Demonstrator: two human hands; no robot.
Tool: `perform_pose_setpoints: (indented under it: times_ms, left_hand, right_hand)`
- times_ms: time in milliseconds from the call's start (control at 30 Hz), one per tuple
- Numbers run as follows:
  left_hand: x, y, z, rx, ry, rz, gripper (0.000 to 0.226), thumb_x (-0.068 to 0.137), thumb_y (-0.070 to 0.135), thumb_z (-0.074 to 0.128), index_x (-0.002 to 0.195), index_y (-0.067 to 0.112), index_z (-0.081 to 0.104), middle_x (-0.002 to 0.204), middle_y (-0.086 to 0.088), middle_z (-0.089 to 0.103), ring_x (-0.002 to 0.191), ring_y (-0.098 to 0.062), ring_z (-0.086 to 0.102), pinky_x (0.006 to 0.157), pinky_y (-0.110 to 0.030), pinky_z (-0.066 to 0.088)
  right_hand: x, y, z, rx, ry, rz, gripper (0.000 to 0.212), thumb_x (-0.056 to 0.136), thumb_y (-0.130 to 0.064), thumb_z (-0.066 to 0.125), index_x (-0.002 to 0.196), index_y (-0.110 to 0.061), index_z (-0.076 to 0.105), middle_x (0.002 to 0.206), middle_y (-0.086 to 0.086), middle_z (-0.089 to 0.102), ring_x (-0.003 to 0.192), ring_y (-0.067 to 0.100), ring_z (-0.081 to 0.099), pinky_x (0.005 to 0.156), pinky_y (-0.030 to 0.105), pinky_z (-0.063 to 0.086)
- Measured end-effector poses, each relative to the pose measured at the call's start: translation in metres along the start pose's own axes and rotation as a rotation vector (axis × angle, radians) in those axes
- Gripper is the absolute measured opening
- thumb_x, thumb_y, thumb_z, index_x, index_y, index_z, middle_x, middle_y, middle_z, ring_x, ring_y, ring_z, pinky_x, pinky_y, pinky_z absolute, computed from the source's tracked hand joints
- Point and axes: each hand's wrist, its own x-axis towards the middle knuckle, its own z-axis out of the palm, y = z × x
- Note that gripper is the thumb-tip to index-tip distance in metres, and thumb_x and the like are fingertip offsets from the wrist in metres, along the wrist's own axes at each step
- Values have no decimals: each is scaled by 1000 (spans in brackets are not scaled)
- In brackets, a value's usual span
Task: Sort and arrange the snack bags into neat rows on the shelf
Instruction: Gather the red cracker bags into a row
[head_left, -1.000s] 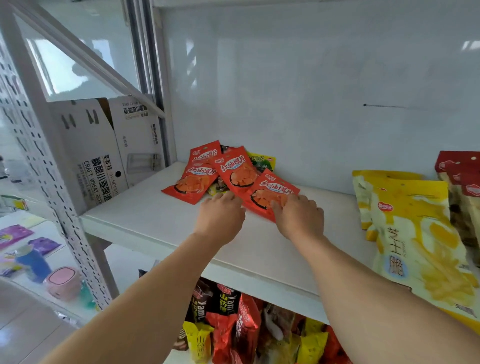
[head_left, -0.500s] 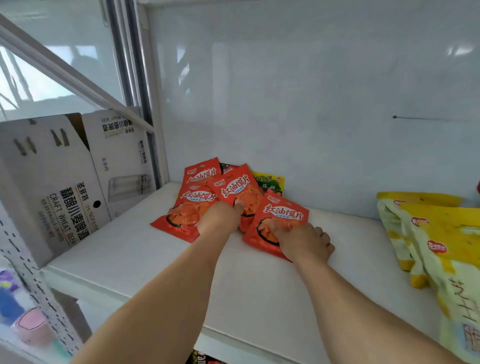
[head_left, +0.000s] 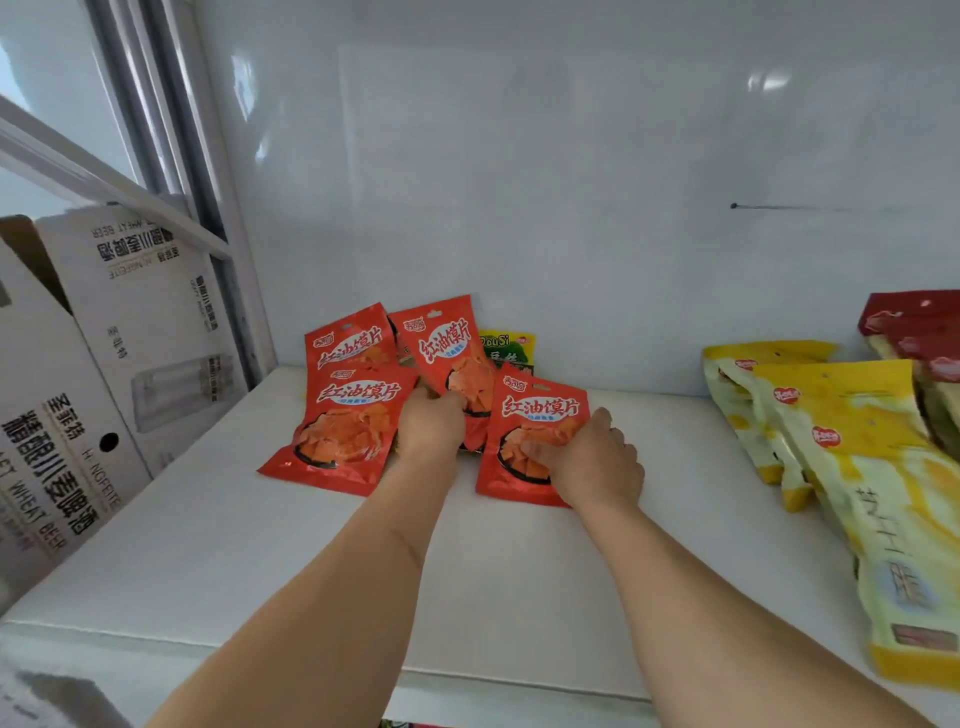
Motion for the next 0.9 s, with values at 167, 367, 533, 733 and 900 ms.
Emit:
perform_pose_setpoints:
  times_ms: [167,367,533,733,900]
  left_hand:
    - [-12,3,-3,-236,1,-34,18,98,20,47,114,18,55,101,1,64,88,-21,59,85,-36,47]
    - [-10,-6,-12,-331,-92,-82,39,90,39,66,125,24,59,116,2,69,105,-24,67,97,-48,53]
    - [-9,-12,-19,-315,-138,-92,31,88,28,74,117,24,67,108,2,74,100,-24,71,94,-47,56]
    - [-7,-12,-20,-401,-166,-171,27,81,22,79,106,21,68,105,-2,76,92,-26,74,87,-45,59]
    - [-11,-6,-1,-398,-212,-165,21,88,11,68,107,21,66,95,-2,75,84,-24,73,79,-43,61]
  right_hand:
    - [2,5,-9,406,-66,40,70,77,-34,83,129,-10,42,126,10,60,111,32,63,82,36,50]
    - [14,16,-17,658,-184,85,36,77,-17,83,109,-10,68,104,7,75,84,24,72,72,29,55]
    - [19,22,-25,837,-194,81,29,80,-16,81,104,-16,64,104,6,73,88,25,73,84,42,59]
    - [36,40,-40,916,-45,78,25,85,-19,77,107,-18,65,94,-1,71,73,12,69,59,24,53]
    - [75,55,-47,858,-33,111,23,90,-23,69,112,-20,65,106,3,72,88,23,71,83,40,59]
